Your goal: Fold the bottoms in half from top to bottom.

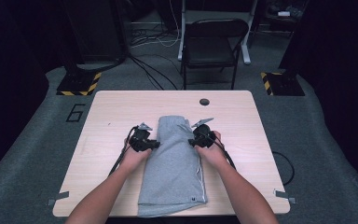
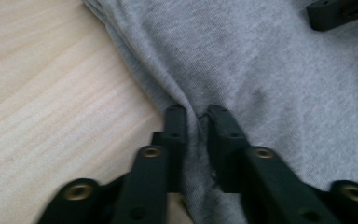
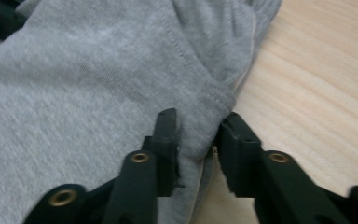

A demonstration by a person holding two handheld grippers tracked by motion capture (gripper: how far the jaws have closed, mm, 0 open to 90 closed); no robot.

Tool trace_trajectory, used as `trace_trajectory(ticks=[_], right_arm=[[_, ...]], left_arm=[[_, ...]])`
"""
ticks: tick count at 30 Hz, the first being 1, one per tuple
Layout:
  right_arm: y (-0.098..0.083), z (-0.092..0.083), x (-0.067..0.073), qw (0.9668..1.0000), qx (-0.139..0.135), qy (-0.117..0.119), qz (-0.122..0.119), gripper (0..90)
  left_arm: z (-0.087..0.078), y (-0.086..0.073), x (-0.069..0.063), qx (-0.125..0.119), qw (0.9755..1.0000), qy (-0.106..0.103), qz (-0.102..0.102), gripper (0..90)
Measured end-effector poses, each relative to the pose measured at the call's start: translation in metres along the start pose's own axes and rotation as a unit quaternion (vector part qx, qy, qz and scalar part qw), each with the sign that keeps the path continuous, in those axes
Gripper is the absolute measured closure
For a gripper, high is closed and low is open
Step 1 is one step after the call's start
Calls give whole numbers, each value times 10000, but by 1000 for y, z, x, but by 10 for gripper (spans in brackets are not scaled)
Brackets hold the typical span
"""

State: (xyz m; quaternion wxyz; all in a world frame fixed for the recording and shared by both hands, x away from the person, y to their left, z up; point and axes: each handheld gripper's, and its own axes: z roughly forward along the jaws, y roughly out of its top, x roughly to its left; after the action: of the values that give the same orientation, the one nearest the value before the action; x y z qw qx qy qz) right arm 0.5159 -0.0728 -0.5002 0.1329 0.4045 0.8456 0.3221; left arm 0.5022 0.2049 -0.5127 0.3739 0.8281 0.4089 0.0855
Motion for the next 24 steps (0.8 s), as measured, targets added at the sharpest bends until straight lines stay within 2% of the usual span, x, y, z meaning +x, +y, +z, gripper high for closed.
trace_trajectory(ticks=[2, 3, 5, 6, 7, 10, 12, 14, 18, 20, 23, 24], right_arm=[[2, -1, -4, 9999, -100, -8, 111, 575], [4, -2, -5, 9998, -126, -33, 142, 557], [7, -4, -9, 9995, -312, -32, 61, 543], [8, -4, -10, 9992, -371, -25, 141, 536], [9, -4, -11, 9989, -372, -84, 269, 520], [12, -3, -16, 9987, -296, -207, 359, 498], [14, -2, -18, 9984, -296, -225, 421, 488], [15, -1, -17, 9980, -281, -246, 506, 478], [14, 6, -17, 9980, -224, -300, 509, 466], [14, 8, -18, 9979, -237, -308, 527, 462], [14, 11, -19, 9979, -201, -306, 536, 459], [13, 13, -19, 9978, -201, -295, 564, 459]], left_arm=[[1, 2, 1, 24, 10000, 25, -27, 672], [2, 5, 2, 66, 9999, 123, 60, 653], [2, 10, 3, 61, 9998, 163, 116, 632], [1, 13, 4, 17, 9997, 202, 132, 623], [2, 16, 5, 2, 9998, 210, 64, 611], [4, 22, 9, -3, 9995, 301, 14, 569], [6, 23, 12, -210, 9993, 293, -103, 549], [9, 22, 16, -234, 9990, 313, -232, 528], [13, 21, 19, -167, 9989, 360, -244, 519], [15, 21, 18, -209, 9986, 367, -324, 519], [18, 21, 18, -217, 9984, 326, -408, 519], [19, 20, 18, -200, 9986, 315, -378, 519]])
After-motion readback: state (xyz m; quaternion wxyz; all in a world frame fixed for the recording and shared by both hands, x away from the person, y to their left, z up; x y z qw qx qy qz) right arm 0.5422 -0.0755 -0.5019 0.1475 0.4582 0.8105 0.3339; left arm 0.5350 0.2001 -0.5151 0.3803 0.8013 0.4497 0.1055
